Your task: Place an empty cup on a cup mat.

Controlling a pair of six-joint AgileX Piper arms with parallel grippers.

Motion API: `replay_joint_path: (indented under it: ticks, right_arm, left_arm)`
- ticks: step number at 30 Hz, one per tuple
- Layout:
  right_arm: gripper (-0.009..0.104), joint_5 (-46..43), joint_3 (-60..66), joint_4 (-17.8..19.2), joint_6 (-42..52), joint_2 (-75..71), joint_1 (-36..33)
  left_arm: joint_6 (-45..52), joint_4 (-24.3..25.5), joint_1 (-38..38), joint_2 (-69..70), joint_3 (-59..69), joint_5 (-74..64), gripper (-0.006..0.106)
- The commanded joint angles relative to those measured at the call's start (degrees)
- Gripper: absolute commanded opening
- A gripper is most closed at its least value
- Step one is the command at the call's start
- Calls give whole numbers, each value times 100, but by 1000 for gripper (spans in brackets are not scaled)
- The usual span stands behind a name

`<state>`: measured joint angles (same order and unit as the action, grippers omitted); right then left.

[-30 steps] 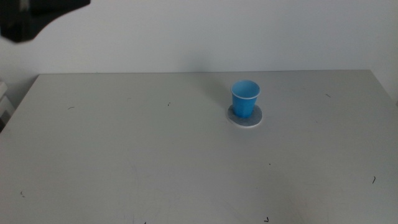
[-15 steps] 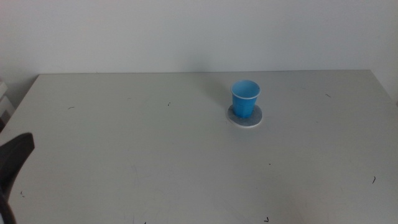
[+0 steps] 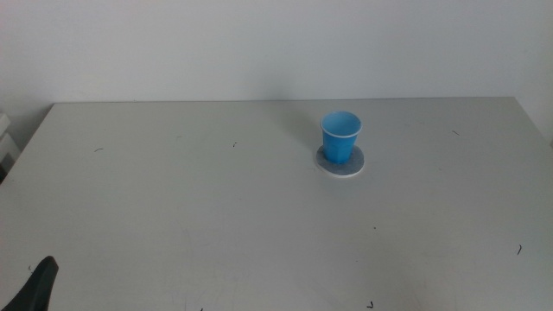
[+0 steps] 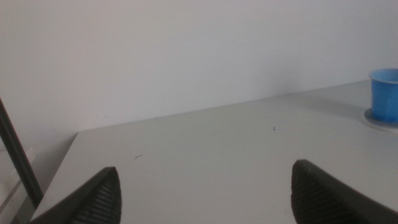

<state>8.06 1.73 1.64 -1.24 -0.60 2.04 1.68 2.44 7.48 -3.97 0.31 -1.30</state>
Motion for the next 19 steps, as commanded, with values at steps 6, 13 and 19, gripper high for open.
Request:
replay_joint_path:
  ticks: [6,13,19]
  right_arm:
    - [94,-428,-48,79,29,-149,-3]
    - [94,-428,-48,79,29,-149,-3]
    - [94,-428,-48,79,29,-149,-3]
  left_arm:
    - [-50,-58,-11,488,107,210,105]
    - [-50,-58,-11,555,107,169,105]
    - [-50,-58,-11,555,107,169,105]
